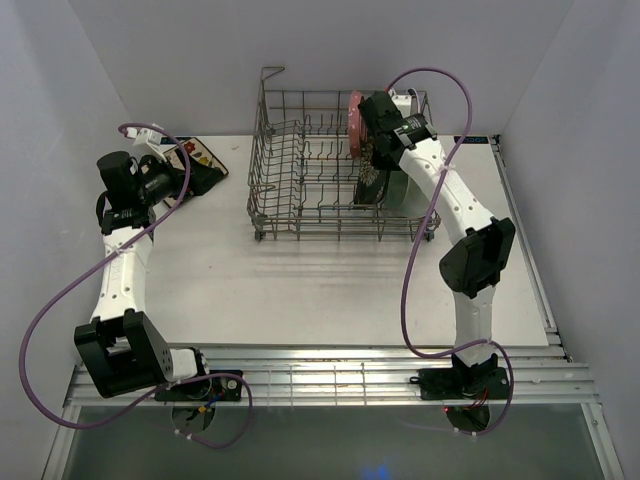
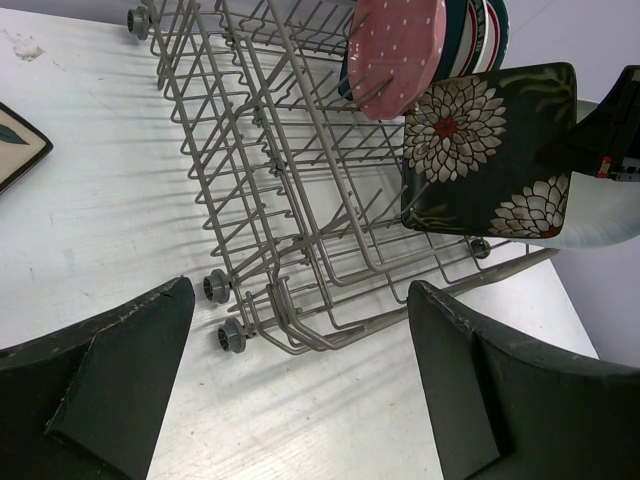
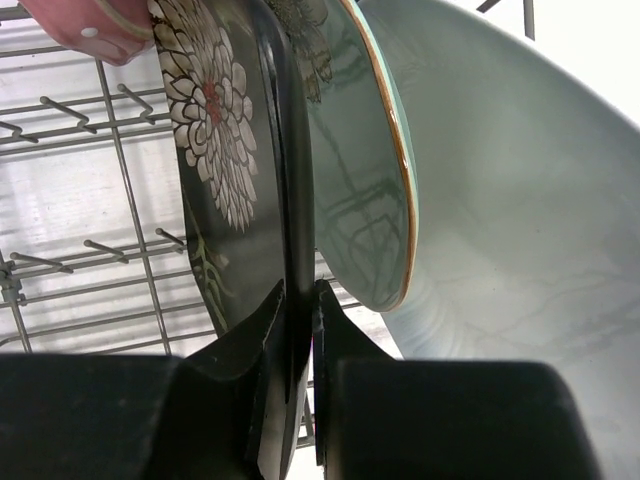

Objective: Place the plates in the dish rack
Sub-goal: Insert the plate into the dish rack.

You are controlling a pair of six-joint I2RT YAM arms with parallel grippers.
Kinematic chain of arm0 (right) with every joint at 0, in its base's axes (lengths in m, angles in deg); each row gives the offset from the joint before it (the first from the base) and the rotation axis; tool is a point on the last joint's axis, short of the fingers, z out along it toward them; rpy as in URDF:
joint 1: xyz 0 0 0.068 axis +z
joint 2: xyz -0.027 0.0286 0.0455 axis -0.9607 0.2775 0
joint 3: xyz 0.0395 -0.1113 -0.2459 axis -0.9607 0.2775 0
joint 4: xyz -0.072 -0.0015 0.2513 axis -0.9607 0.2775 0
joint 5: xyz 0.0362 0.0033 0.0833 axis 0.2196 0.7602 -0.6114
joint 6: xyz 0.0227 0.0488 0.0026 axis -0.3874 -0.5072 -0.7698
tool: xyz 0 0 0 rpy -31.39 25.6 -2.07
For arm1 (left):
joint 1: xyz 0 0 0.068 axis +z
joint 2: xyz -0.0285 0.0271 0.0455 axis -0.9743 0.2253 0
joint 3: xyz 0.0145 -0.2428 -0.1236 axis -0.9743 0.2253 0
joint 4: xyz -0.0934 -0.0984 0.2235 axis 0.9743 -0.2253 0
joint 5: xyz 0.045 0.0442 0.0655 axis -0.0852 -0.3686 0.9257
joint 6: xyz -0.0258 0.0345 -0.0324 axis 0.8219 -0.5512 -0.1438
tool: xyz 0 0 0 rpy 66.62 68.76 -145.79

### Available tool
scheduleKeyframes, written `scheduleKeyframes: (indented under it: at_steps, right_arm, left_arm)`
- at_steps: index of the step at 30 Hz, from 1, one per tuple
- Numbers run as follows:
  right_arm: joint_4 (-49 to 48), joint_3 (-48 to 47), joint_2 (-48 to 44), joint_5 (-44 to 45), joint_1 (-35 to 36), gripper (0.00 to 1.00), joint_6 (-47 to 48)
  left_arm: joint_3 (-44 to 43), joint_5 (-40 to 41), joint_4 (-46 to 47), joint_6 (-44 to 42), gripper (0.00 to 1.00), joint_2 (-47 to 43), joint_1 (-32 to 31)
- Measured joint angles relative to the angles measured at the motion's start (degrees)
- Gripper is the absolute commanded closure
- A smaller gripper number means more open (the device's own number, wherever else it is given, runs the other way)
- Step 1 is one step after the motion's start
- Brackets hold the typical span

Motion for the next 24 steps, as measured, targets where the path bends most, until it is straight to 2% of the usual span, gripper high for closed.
scheduleKeyframes:
  at_steps: [8,15,24]
  right_arm:
    - [-0.46,2.58,-1.99,0.55,0.31,0.92,-1.38]
    - [0.37,6.47,-7.82,2.34,1.40,0.92,-1.20]
    - [0.70,4.48,-13.49,3.21,1.22,0.92,1.64]
  left_arm:
    - [0.00,0.02,-0.66,-0.02,0.02,0.33,0.00]
    - [0.00,0.02,-0.81,-0.13,0.02,0.33,0.00]
    - [0.00,0.09,-0.81,-0.20,0.02,0.33,0.00]
